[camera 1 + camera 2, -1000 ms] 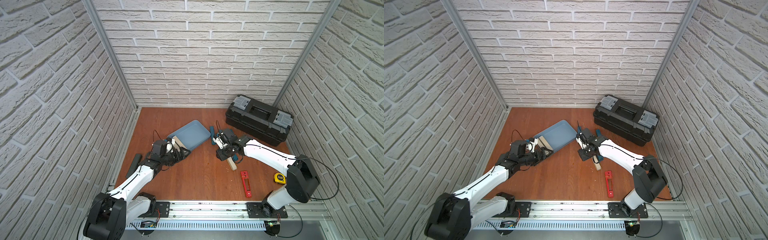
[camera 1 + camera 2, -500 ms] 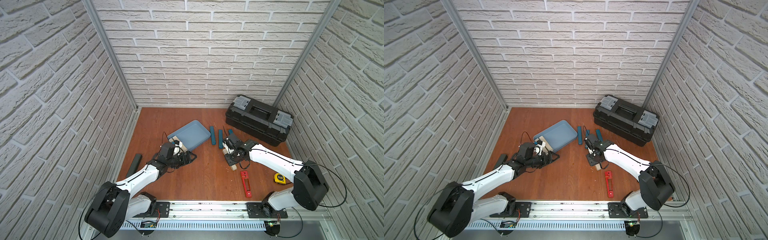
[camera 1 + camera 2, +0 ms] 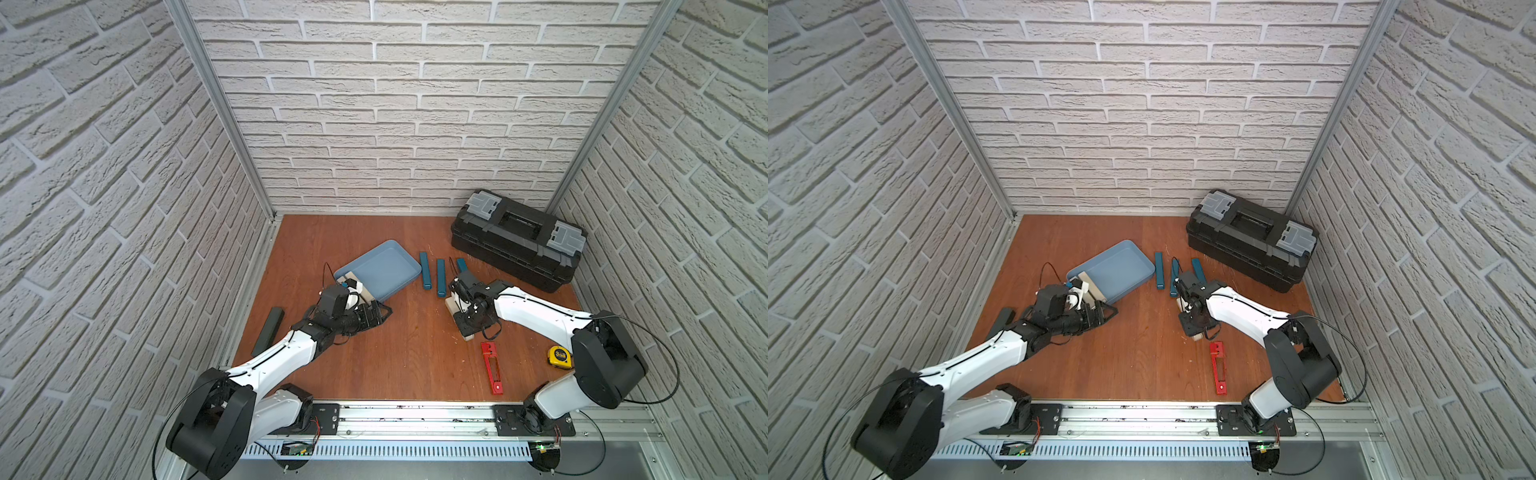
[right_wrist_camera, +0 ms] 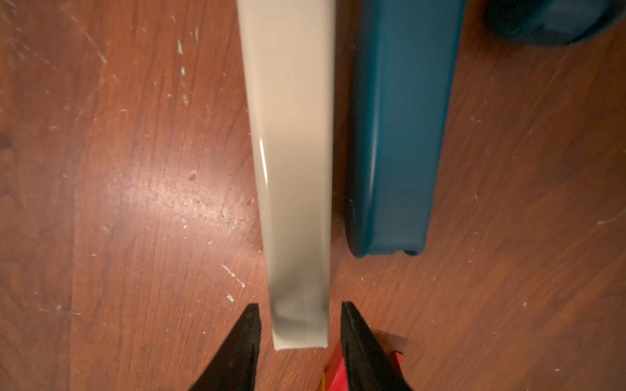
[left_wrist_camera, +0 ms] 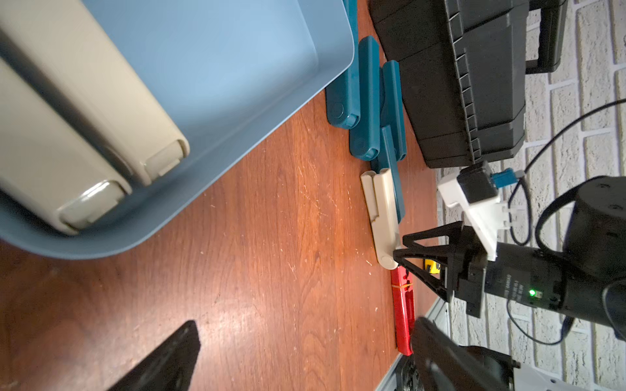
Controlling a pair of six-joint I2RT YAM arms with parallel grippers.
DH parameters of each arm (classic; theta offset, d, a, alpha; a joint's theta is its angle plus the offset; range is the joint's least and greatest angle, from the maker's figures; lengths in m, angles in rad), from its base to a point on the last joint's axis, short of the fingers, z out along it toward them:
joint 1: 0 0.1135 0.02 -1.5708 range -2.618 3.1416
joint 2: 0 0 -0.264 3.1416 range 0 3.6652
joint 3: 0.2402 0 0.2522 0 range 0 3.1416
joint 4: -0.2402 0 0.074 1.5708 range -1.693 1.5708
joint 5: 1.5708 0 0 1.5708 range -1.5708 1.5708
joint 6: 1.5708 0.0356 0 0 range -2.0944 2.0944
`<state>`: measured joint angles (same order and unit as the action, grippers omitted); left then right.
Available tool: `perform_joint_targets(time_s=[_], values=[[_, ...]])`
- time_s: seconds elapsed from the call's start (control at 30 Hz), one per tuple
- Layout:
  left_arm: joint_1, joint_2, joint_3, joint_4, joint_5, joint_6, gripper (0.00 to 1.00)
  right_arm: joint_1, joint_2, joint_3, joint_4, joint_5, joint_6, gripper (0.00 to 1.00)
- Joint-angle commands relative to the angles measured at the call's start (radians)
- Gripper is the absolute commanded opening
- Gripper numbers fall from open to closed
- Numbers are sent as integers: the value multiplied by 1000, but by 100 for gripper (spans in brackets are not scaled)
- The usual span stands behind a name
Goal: Put the pruning pliers into the storage box
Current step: Pick up the pruning pliers from the center of the board.
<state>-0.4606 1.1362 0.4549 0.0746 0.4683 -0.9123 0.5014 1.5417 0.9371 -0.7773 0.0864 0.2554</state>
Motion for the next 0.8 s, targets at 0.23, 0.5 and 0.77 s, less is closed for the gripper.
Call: perform_joint_targets(time_s=[0.23, 0.5, 0.77], values=[[-4, -1, 24, 18, -18, 13, 98, -21, 48, -8, 42, -49, -11, 41], [-4, -14, 23, 1, -25, 13, 98, -21, 78, -1, 53, -69, -15, 31], [-3, 17, 46, 7, -14, 39, 98, -21, 70, 35, 19, -77, -16, 4]])
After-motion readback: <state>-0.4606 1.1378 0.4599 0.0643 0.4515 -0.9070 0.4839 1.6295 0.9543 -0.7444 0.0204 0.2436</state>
